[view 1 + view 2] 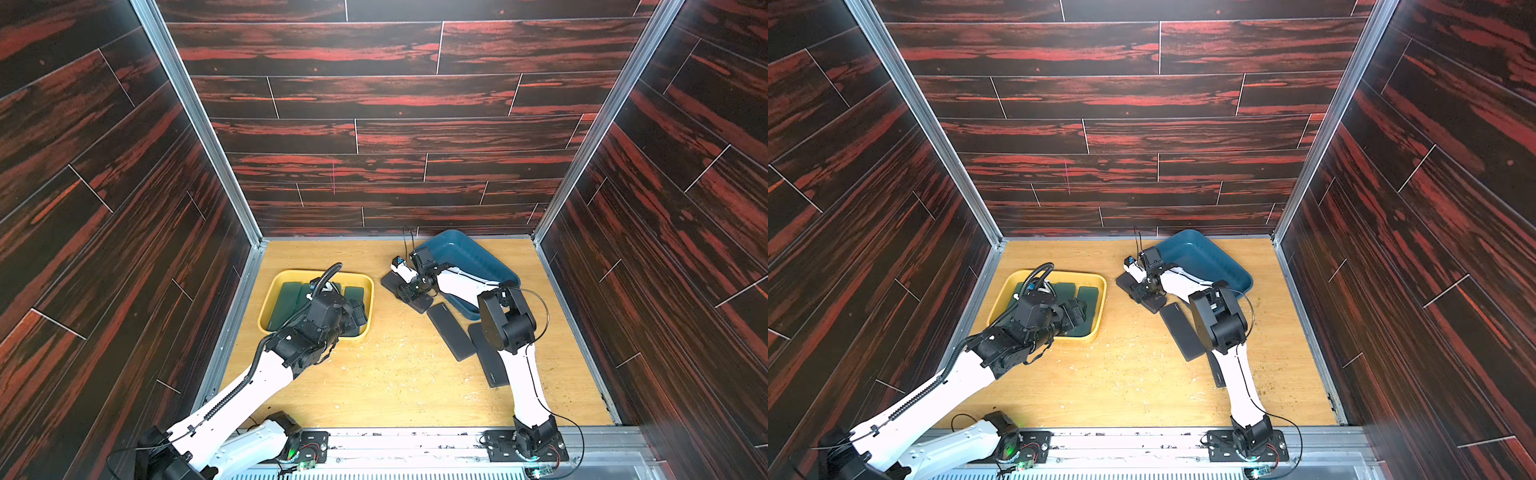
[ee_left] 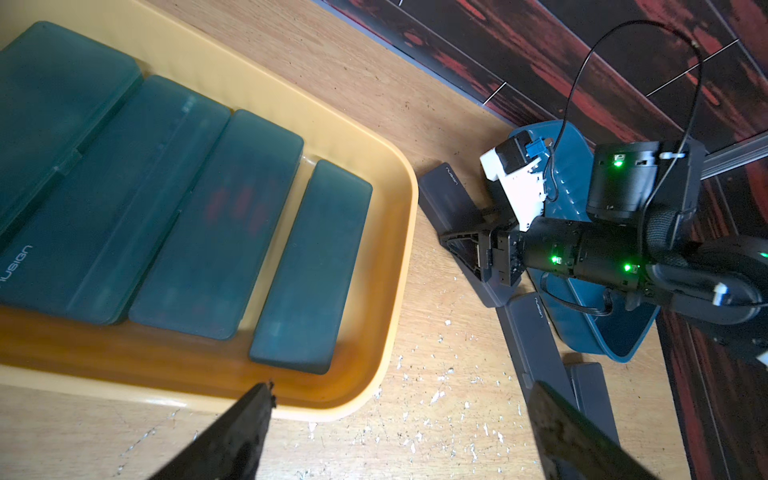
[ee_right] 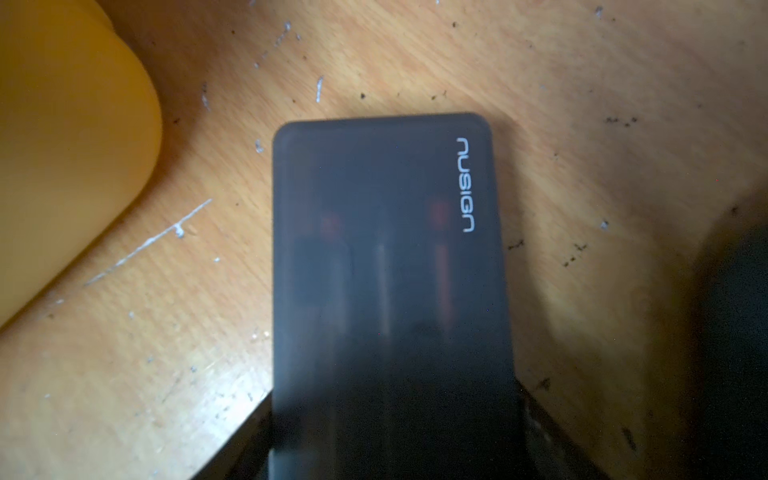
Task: Place the pencil cases by color into the storage box
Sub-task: Pick up the pencil case from the center of the board, then place the pencil case at the storage box.
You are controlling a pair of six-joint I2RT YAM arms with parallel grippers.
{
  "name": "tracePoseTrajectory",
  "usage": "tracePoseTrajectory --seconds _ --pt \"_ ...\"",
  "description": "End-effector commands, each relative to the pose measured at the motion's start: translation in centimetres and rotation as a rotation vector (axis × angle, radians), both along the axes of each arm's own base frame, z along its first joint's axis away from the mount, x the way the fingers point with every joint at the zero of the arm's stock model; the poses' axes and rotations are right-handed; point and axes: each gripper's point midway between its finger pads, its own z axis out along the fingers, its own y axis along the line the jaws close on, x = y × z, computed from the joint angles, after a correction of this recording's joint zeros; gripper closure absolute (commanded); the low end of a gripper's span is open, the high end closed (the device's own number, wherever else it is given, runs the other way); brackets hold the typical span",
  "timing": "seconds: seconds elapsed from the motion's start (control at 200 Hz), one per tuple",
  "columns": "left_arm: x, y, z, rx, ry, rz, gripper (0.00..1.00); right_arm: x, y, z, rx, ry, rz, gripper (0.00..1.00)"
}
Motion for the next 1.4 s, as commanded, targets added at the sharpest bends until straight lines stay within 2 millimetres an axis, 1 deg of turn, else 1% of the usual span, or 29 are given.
tracePoseTrajectory --seconds 0.0,0.125,0.24,0.406,0.541,0.611,0.716,0.812,0.872,1.022,1.107,1.152,1.207,1.283,1.393 --pt "-0.2 0.7 -0.1 0.008 -0.004 0.018 0.03 -1.4 0.5 3.5 0.079 0.042 -0.015 0.43" --pt "-0.2 0.7 -0.1 0.007 -0.006 0.020 0.03 -1.5 0.9 4.8 0.121 0.055 -0.044 0.44" --pt "-0.3 0.8 -0.2 0.008 -0.004 0.020 0.03 -1.7 0.9 5.4 0.149 0.073 -0.076 0.43" --pt "-0.2 0.7 0.0 0.006 -0.008 0.018 0.03 -1.6 1.1 6.9 0.187 0.073 -0.110 0.44" --pt "-0.2 0.7 0.1 0.005 -0.011 0.018 0.03 -1.4 1.2 8.7 0.219 0.055 -0.129 0.44" --pt "-0.2 0.7 0.2 0.005 -0.014 0.019 0.04 -1.0 1.0 9.6 0.230 0.038 -0.150 0.44" --pt "-0.2 0.8 0.2 0.006 -0.015 0.020 0.03 -0.1 0.2 11.8 0.274 -0.015 -0.205 0.44" --pt "-0.2 0.8 0.4 0.007 -0.017 0.019 0.03 1.3 -1.6 13.9 0.338 -0.050 -0.287 0.44" --pt "-0.2 0.9 0.5 0.007 -0.020 0.020 0.03 2.2 -3.2 15.1 0.379 -0.071 -0.356 0.44" --pt "0.0 0.9 0.5 0.008 -0.023 0.022 0.03 3.8 -7.7 17.7 0.485 -0.142 -0.537 0.45" --pt "0.1 0.8 0.4 0.006 -0.023 0.020 0.03 4.5 -10.8 18.1 0.529 -0.169 -0.672 0.45" --pt "0.2 0.7 0.3 0.003 -0.022 0.018 0.03 4.9 -12.7 17.9 0.539 -0.181 -0.758 0.45" --pt "0.2 0.6 0.3 0.001 -0.023 0.016 0.03 5.3 -14.2 17.7 0.555 -0.189 -0.829 0.45" --pt "0.3 0.6 0.3 -0.003 -0.025 0.014 0.03 5.8 -15.9 17.2 0.543 -0.202 -0.924 0.45" --pt "0.4 0.5 0.4 -0.007 -0.030 0.012 0.04 6.5 -17.3 16.3 0.527 -0.209 -1.038 0.45"
